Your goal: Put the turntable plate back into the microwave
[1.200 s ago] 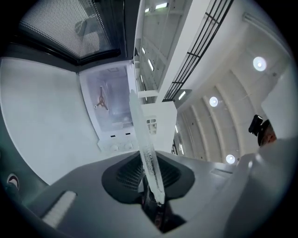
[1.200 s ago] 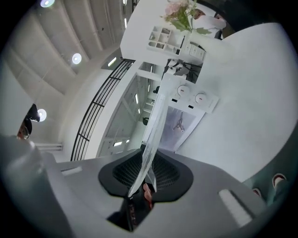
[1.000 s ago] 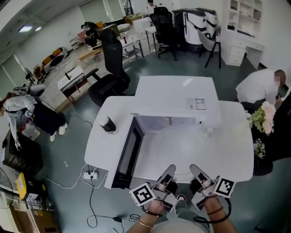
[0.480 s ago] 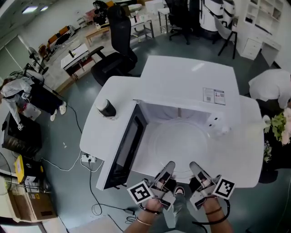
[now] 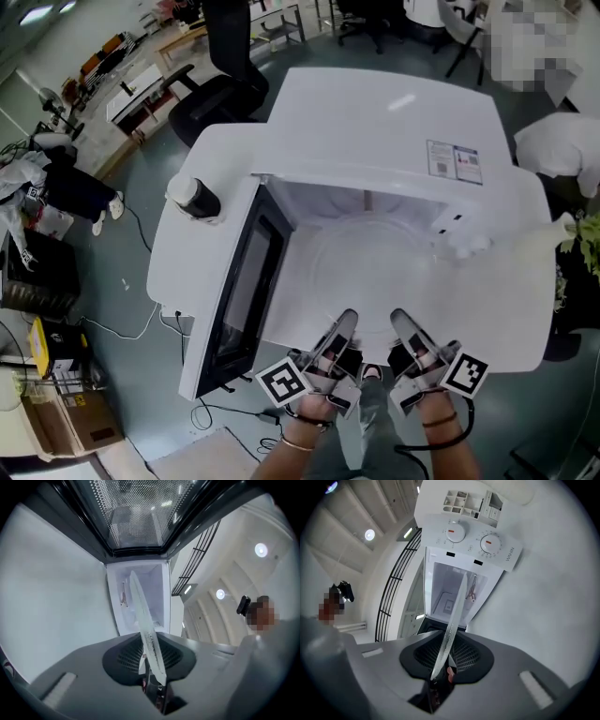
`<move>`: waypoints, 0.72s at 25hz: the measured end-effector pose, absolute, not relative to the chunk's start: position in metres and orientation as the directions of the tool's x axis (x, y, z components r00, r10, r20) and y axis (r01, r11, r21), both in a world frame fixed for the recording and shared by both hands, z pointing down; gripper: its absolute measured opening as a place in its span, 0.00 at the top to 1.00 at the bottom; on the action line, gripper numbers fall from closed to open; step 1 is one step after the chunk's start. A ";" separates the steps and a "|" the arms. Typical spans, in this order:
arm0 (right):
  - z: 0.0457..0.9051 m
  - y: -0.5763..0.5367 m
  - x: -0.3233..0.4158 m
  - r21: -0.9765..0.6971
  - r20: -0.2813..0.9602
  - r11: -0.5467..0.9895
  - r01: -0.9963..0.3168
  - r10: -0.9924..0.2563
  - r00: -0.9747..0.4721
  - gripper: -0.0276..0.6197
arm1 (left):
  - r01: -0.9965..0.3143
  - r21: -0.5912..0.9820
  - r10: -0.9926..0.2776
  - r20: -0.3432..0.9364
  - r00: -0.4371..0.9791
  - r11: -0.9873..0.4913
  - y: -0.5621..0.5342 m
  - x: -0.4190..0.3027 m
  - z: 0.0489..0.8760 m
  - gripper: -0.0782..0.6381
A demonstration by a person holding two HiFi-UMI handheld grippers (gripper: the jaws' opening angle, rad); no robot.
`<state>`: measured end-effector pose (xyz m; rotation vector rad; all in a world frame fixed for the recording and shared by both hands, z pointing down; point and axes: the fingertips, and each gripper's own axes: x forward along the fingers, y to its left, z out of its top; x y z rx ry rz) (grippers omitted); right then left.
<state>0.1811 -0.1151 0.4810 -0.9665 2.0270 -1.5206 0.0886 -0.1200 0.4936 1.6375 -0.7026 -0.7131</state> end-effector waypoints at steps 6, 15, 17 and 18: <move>0.488 -0.121 0.182 -0.975 0.032 0.120 -0.189 -0.761 -0.648 0.87 | -0.077 0.982 -0.759 -0.082 0.646 -0.171 -0.128 0.087 0.497 0.81; 0.495 -0.131 0.182 -0.992 -0.023 0.096 -0.085 -0.784 -0.620 0.89 | -0.108 0.974 -0.753 -0.083 0.653 -0.200 -0.139 0.086 0.500 0.81; 0.496 -0.133 0.182 -0.994 -0.029 0.088 -0.066 -0.789 -0.613 0.89 | -0.118 0.972 -0.753 -0.080 0.653 -0.205 -0.142 0.087 0.500 0.80; 0.496 -0.135 0.182 -0.995 -0.033 0.085 -0.056 -0.791 -0.611 0.89 | -0.125 0.970 -0.752 -0.078 0.654 -0.209 -0.143 0.087 0.500 0.80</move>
